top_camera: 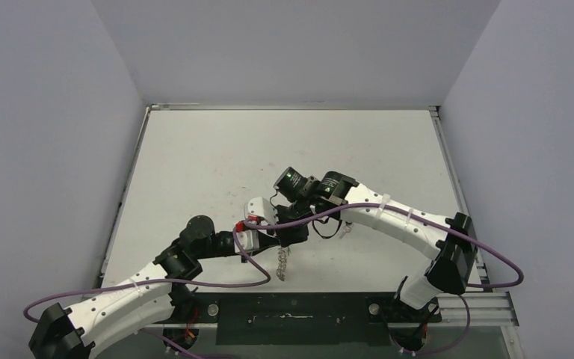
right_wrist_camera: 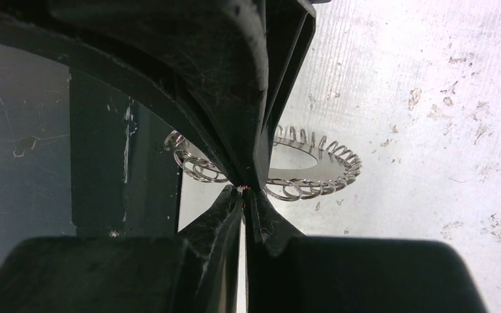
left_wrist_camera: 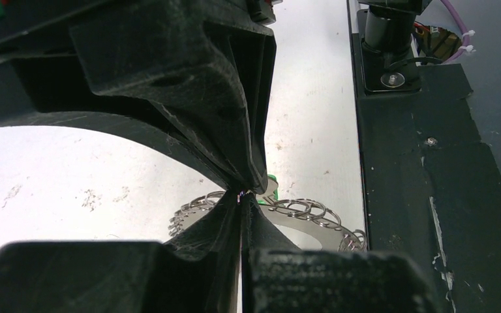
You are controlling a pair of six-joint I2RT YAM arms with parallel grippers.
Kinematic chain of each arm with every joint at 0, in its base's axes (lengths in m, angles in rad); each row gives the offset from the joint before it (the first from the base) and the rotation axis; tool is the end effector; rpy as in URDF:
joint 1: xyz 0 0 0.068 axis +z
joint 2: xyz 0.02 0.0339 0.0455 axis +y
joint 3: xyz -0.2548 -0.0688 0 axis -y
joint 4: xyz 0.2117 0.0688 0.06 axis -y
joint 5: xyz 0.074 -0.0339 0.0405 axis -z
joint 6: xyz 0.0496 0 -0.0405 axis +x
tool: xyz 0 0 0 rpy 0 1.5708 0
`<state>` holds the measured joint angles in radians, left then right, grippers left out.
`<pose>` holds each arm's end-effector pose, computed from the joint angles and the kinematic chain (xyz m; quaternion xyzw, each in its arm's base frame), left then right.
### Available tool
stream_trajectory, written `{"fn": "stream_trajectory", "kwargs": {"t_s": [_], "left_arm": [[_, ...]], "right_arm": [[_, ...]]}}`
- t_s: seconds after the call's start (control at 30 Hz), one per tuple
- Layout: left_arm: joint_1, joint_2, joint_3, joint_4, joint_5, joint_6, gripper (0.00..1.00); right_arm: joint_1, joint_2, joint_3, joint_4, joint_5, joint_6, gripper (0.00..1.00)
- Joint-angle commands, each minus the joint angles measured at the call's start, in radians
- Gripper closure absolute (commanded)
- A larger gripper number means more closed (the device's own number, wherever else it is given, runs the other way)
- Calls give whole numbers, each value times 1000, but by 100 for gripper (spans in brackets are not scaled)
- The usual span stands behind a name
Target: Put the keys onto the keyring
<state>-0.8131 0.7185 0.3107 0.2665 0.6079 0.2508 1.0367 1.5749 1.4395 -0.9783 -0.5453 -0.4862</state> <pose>0.0893 -0.1356 0.2362 0.5346 0.5216 -0.3907 0.5381 0.1256 0.2630 0.2947 -0.6914 0.6369 0.3117 0.1387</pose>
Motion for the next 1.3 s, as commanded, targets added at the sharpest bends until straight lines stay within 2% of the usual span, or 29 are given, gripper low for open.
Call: {"fn": "stream_trajectory", "kwargs": {"t_s": [0.0, 0.13, 0.27, 0.4, 0.9, 1.27], "left_arm": [[-32, 34, 59, -88, -54, 27, 100], [-41, 25, 58, -101, -72, 31, 99], [-47, -26, 30, -88, -119, 27, 86], [-48, -86, -16, -31, -162, -9, 81], [-47, -220, -93, 26, -243, -47, 75], [-47, -269, -77, -61, -263, -73, 75]], "right_arm": [[40, -4, -8, 161, -2, 27, 100], [33, -22, -28, 183, -5, 25, 100], [27, -39, -59, 210, -17, 20, 100], [23, -45, -78, 219, -29, 14, 100], [7, -67, -137, 246, -41, 4, 100], [-4, -79, -141, 232, -48, -14, 100]]}}
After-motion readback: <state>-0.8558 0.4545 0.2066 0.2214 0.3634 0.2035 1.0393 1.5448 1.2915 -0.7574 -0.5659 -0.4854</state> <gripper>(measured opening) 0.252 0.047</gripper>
